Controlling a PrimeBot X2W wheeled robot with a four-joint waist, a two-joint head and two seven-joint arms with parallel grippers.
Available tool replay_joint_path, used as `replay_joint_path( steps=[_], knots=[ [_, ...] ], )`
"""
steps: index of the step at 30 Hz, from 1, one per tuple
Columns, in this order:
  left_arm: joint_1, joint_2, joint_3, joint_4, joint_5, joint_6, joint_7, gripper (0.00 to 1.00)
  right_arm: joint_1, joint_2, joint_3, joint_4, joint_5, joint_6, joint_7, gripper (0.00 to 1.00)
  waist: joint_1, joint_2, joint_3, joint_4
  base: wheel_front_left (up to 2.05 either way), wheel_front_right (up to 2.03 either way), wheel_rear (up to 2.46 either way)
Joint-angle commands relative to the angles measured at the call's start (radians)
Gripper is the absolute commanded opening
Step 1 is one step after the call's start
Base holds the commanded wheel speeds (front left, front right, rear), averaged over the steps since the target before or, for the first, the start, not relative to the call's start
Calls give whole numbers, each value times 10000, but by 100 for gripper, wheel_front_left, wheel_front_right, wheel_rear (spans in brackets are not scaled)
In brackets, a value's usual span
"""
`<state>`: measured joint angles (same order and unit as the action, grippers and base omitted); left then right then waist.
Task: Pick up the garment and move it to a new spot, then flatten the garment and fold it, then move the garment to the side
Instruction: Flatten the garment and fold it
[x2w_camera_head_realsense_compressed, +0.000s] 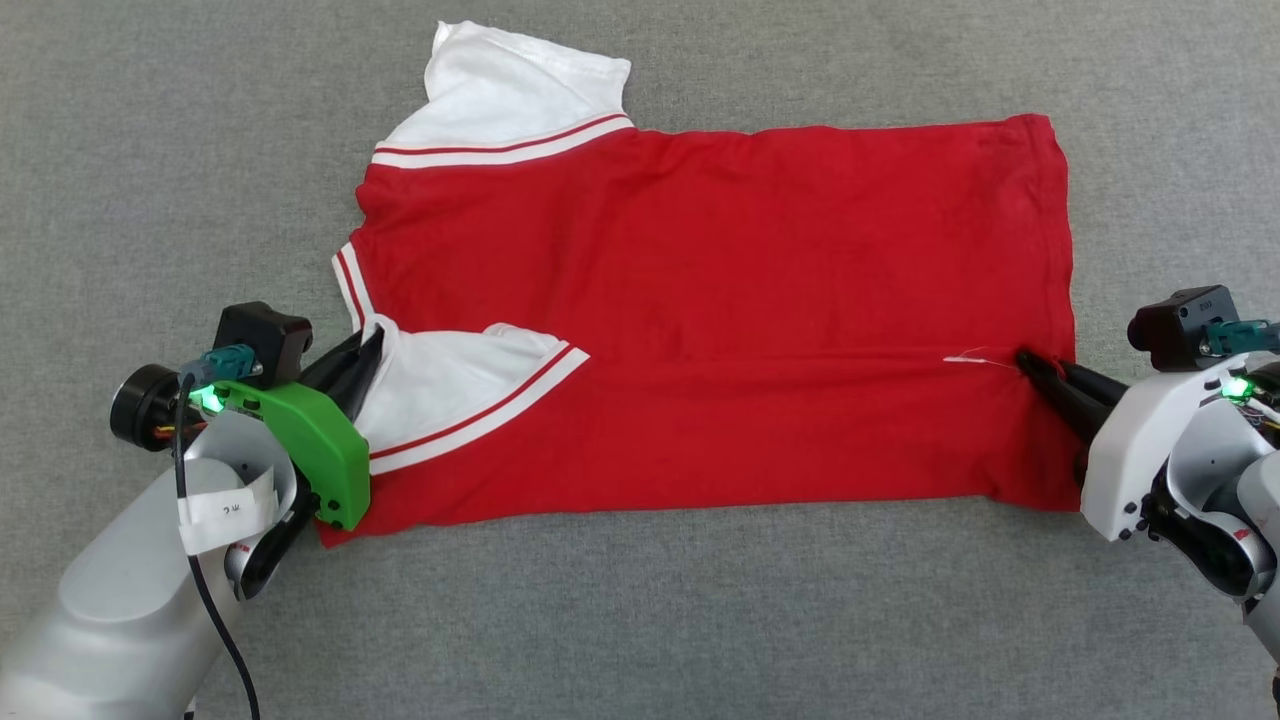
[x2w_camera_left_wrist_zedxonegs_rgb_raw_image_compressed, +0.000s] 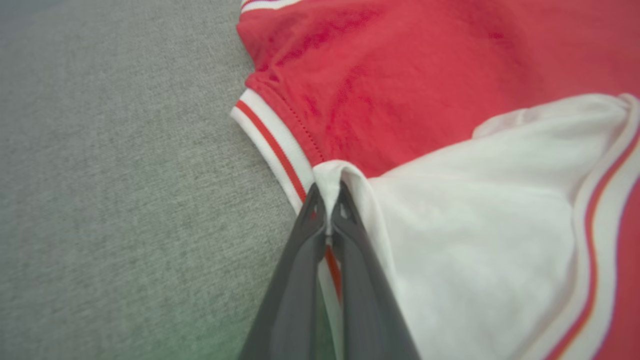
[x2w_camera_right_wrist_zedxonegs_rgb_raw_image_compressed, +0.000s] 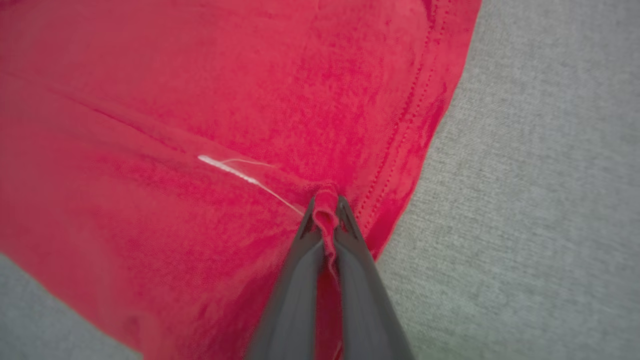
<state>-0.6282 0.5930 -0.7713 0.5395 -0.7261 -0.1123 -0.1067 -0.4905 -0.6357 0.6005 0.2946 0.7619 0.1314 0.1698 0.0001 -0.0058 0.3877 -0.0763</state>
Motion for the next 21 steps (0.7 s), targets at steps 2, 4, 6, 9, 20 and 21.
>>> replay_joint_path(
  steps=[2,4,6,9,20,21],
  knots=[
    [53,-251,-277,478,-112,-87,8,0,-148,72,196,196,103,-7,-132,0,-1,58,2,14,0,0,0],
    [24,-375,-355,709,-244,-123,-64,0,-175,64,295,282,169,-7,-255,0,-1,58,-64,40,0,0,0],
    [-45,-441,-431,859,-344,-147,-122,27,-175,39,304,350,262,-7,-425,2,-1,58,-185,84,0,0,0],
    [-218,-395,-495,938,-342,-162,-324,100,-81,-45,168,340,346,-7,-771,100,-1,58,-466,190,0,0,0],
    [-686,533,-376,15,-323,-86,45,100,938,-385,-821,-664,146,-7,-1553,100,-1,58,-1667,549,0,0,0],
    [-746,621,-341,-211,-464,-93,304,100,1065,-392,-934,-785,78,-7,-1517,100,-1,58,-1750,589,0,0,0]
  ],
)
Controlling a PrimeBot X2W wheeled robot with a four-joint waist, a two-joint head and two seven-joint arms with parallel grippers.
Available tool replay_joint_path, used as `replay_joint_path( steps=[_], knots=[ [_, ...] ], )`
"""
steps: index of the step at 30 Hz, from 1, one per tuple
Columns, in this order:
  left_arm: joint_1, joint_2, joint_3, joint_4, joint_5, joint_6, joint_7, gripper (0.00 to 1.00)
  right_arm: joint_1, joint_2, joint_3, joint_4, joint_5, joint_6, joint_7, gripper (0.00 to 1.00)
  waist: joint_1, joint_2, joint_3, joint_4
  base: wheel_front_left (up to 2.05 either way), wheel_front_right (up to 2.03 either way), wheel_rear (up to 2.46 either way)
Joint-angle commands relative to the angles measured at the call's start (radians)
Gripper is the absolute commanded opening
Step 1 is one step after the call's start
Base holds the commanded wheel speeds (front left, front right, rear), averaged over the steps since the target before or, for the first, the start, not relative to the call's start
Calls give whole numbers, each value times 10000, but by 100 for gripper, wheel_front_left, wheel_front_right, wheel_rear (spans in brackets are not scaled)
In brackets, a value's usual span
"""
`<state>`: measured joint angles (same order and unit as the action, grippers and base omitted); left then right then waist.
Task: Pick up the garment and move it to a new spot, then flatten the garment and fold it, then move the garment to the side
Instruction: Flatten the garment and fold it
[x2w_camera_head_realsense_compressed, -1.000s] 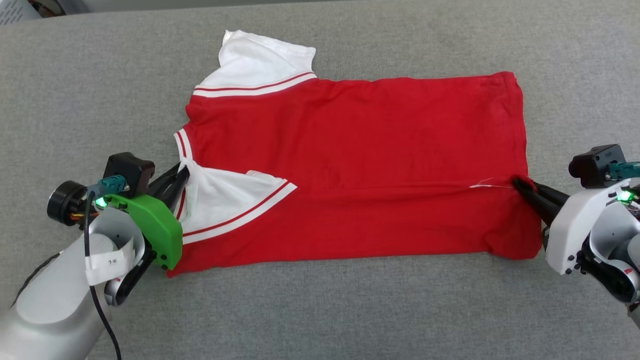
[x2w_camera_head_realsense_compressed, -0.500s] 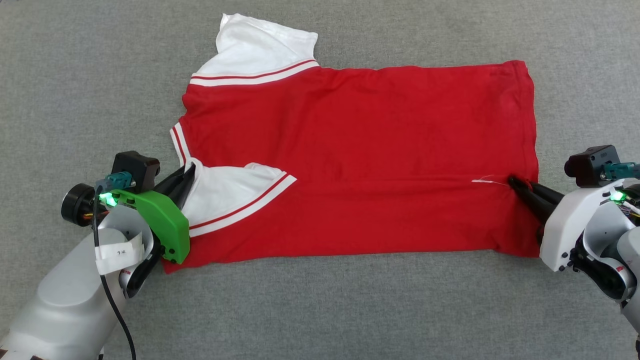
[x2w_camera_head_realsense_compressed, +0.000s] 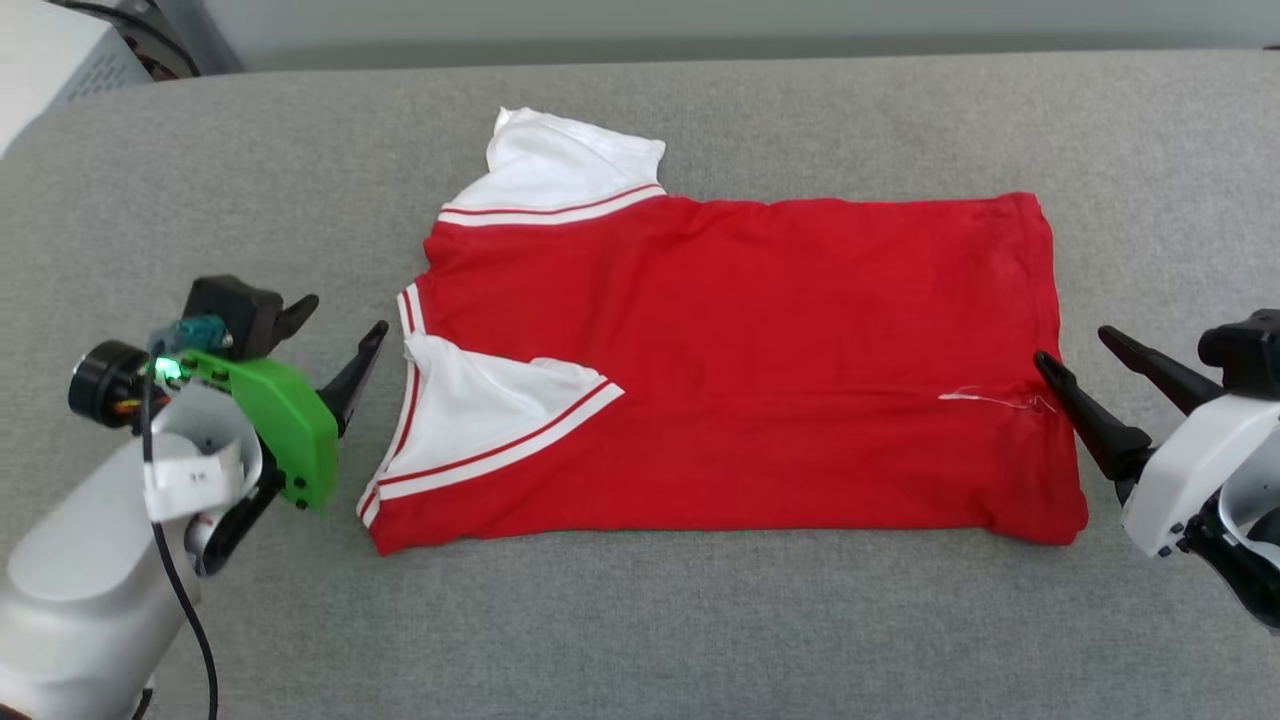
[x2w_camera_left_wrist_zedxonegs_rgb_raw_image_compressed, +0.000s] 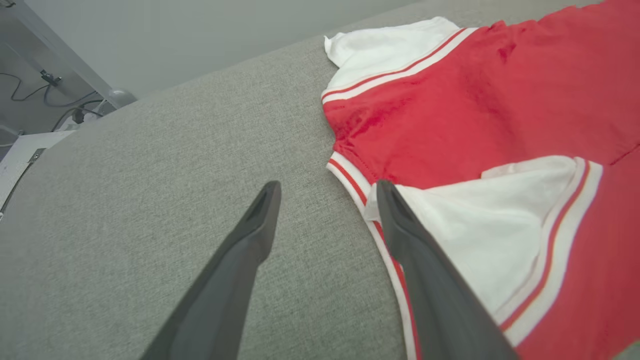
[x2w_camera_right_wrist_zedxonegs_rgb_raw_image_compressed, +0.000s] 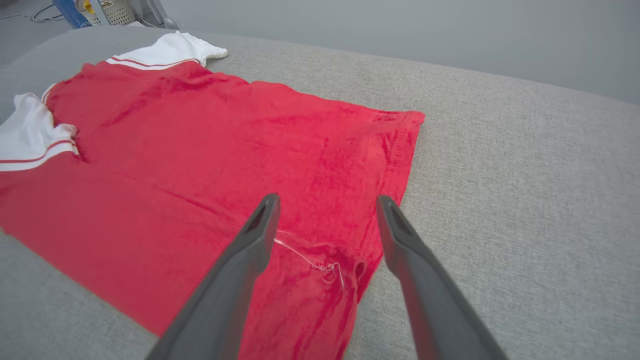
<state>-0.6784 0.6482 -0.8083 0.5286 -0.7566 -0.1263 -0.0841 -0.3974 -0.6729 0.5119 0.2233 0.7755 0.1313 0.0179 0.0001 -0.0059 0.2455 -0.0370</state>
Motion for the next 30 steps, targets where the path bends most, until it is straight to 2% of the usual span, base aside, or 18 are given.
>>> replay_joint_path(
  steps=[1,5,8,14,16,22,30],
  knots=[
    [-296,136,40,-305,-294,38,323,100,230,-20,-137,-162,-111,-6,41,100,-1,59,-380,227,0,0,0],
    [-541,453,-124,-1292,-1069,-13,1837,100,583,75,-506,-476,-279,-6,269,100,-1,59,-564,347,0,0,0],
    [-699,713,-440,-1850,-1772,-30,3465,100,783,199,-722,-645,-423,-6,466,100,-1,59,-656,410,0,0,0],
    [-881,887,-889,-2407,-3429,-39,6334,100,992,410,-906,-930,-518,-6,909,100,-1,59,-674,413,0,0,0],
    [-919,919,-990,-2397,-3723,-40,6882,100,1010,478,-937,-987,-515,-6,1061,100,-1,59,-631,368,0,0,0],
    [-861,828,-1411,-1795,-4064,-38,7974,100,967,631,-950,-1069,-489,-6,1340,100,-1,59,-453,184,0,0,0],
    [-555,81,-1765,-318,-4178,-23,8069,100,810,784,-879,-939,-454,-6,1441,100,-1,59,-291,-33,0,0,0]
  ],
)
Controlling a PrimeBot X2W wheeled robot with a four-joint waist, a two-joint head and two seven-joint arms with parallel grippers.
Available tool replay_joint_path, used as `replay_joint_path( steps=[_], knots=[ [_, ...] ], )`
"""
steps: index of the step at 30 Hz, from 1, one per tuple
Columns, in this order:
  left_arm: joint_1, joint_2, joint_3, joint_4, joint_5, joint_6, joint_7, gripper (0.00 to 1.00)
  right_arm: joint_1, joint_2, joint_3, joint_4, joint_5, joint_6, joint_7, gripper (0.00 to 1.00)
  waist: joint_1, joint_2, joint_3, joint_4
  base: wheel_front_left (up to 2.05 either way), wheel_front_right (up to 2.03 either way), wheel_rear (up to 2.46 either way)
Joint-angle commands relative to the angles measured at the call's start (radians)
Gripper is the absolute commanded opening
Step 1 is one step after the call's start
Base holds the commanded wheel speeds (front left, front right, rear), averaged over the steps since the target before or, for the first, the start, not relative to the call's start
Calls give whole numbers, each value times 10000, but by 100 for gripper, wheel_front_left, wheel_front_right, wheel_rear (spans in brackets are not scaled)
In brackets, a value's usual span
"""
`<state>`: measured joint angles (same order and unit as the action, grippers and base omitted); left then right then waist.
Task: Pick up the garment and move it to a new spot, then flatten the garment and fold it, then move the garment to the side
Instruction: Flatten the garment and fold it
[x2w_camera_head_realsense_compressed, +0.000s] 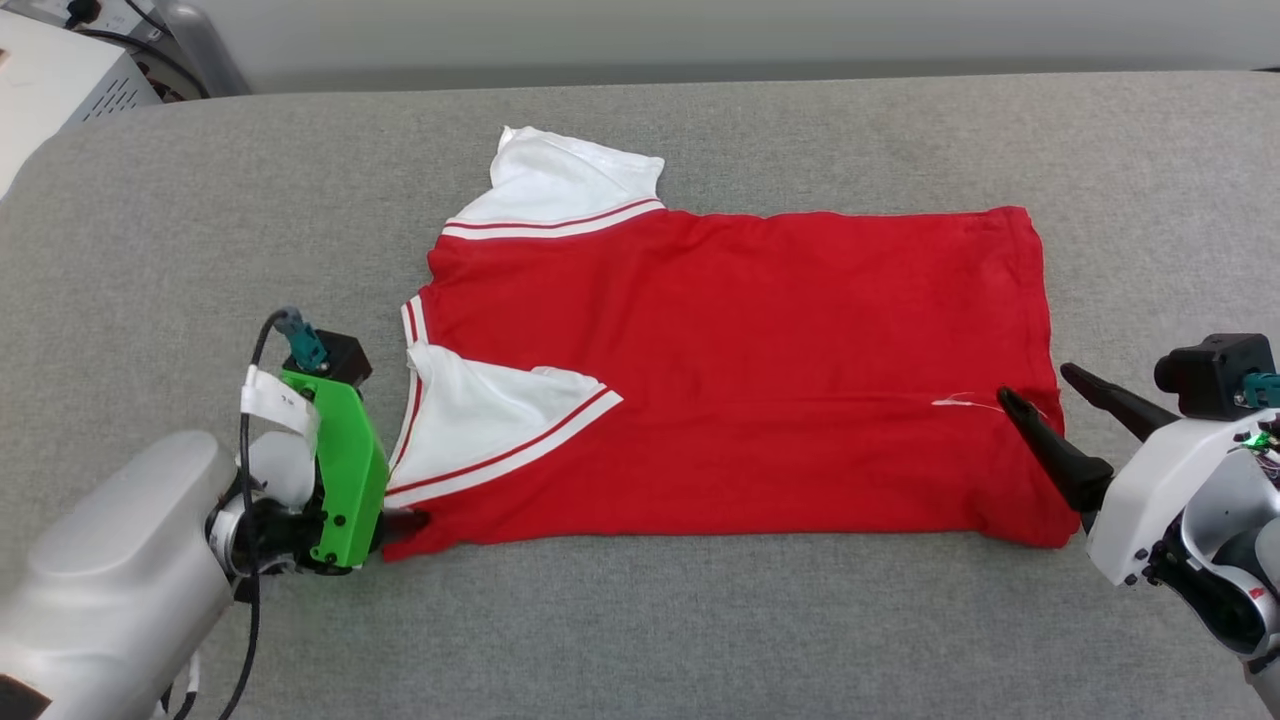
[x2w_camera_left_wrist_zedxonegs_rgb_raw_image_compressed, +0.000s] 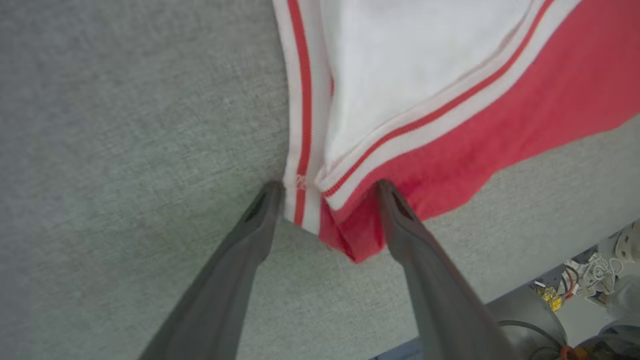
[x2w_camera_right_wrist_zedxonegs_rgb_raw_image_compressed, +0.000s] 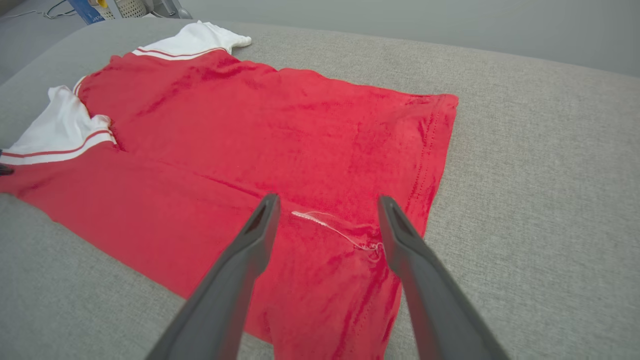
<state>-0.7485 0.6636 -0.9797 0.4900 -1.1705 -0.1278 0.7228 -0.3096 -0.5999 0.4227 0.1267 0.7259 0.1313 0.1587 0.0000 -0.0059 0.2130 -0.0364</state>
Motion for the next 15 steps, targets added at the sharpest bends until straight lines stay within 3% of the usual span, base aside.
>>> replay_joint_path(
  steps=[1,6,7,8,9,15],
  knots=[
    [185,-153,-123,212,-20,-10,4,100,-81,64,37,49,50,-6,41,100,0,59,44,-55,0,0,0],
    [449,-384,-521,851,47,-22,-23,100,-237,77,191,200,129,-6,-20,100,0,59,56,-153,0,0,0],
    [474,-398,-571,906,43,-23,-52,89,-274,61,215,227,152,-6,-33,100,0,59,41,-159,0,0,0],
    [477,-387,-658,924,92,-24,-116,35,-330,22,241,242,147,-6,-51,100,0,59,17,-166,0,0,0],
    [485,-374,-709,912,81,-25,-206,0,-388,-29,265,254,124,-6,-62,100,0,59,-22,-169,0,0,0],
    [424,-111,-932,406,127,-27,-992,0,-808,-491,453,52,-29,-6,550,100,0,59,-315,-149,0,0,0]
  ],
)
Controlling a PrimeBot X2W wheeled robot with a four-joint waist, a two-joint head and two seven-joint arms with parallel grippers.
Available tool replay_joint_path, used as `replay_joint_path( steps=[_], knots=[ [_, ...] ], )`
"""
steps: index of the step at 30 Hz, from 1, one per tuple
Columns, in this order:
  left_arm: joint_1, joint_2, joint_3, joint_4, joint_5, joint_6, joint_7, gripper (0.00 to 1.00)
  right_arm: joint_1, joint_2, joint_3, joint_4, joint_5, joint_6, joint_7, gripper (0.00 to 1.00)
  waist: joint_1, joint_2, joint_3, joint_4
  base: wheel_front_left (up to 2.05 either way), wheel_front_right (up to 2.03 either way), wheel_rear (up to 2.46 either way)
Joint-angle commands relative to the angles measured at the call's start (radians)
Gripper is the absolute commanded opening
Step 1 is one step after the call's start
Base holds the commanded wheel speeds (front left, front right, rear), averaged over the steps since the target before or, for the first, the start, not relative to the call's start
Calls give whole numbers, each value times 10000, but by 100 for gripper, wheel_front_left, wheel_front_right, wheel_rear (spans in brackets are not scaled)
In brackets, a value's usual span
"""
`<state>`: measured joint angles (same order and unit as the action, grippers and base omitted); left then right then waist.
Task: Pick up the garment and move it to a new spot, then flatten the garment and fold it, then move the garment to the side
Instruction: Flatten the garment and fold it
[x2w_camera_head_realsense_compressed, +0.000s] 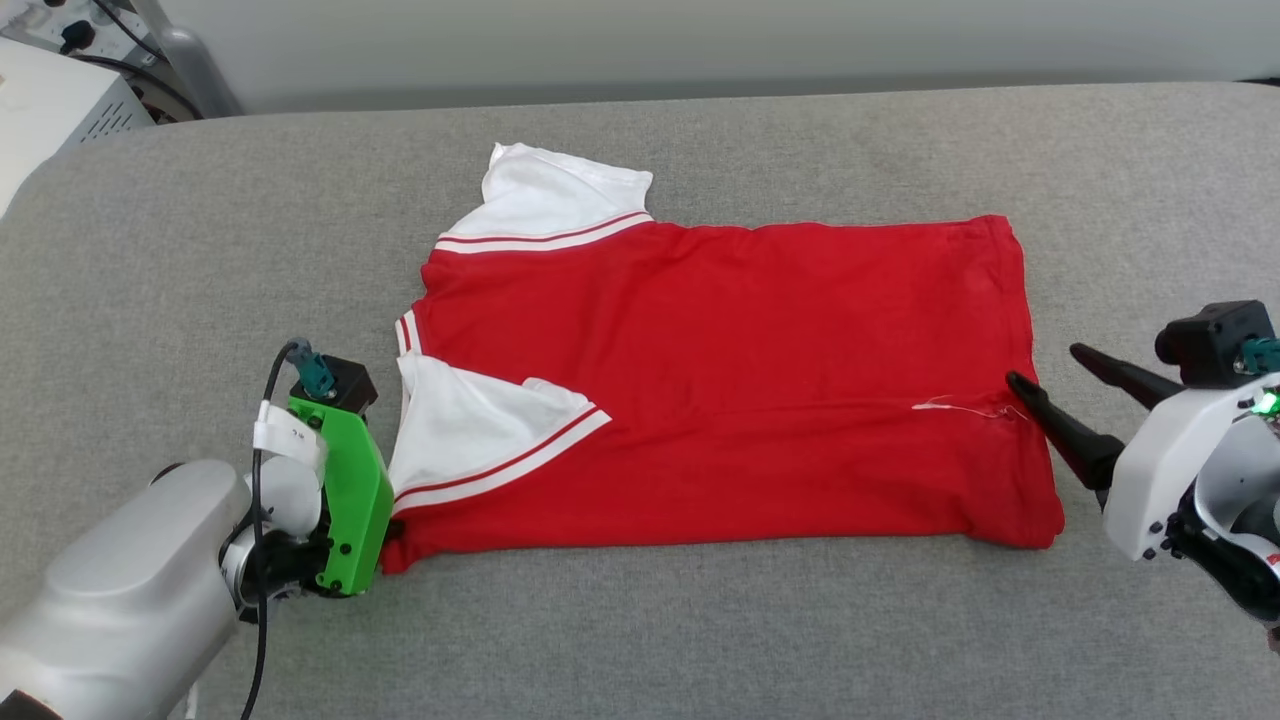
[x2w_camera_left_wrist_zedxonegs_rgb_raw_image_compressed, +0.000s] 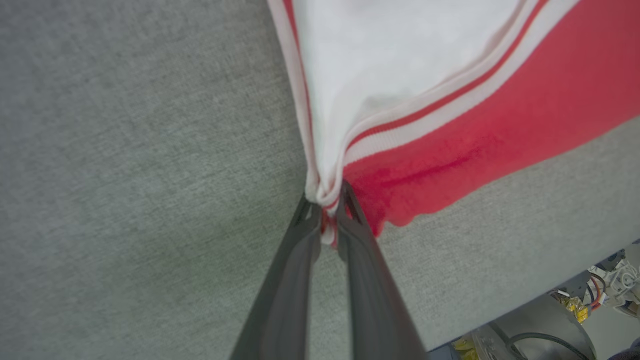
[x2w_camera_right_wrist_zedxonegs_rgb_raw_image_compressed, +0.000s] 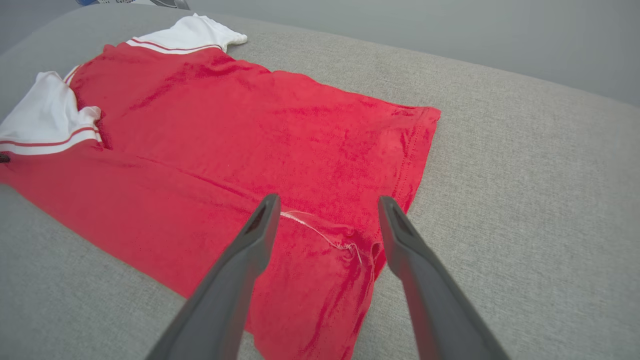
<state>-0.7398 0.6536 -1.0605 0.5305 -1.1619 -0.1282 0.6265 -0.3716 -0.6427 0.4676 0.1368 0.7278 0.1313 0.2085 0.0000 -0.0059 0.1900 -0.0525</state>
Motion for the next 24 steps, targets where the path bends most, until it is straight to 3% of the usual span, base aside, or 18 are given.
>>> replay_joint_path(
  steps=[1,14,20,24],
  knots=[
    [325,54,-166,-94,67,-23,-151,0,-274,-157,31,-105,-65,-6,224,100,0,59,-133,18,0,0,0],
    [-123,680,-620,-1356,246,-24,-1338,0,-1004,-1477,459,-295,492,-6,4137,100,0,59,-299,230,0,0,0],
    [-430,662,-821,-1549,264,-24,-1488,0,-691,-1334,665,37,729,-6,5525,100,0,59,-108,363,0,0,0],
    [-607,644,-949,-1584,266,-24,-1571,0,-426,-991,670,406,674,-6,5756,100,0,59,103,435,0,0,0]
  ],
)
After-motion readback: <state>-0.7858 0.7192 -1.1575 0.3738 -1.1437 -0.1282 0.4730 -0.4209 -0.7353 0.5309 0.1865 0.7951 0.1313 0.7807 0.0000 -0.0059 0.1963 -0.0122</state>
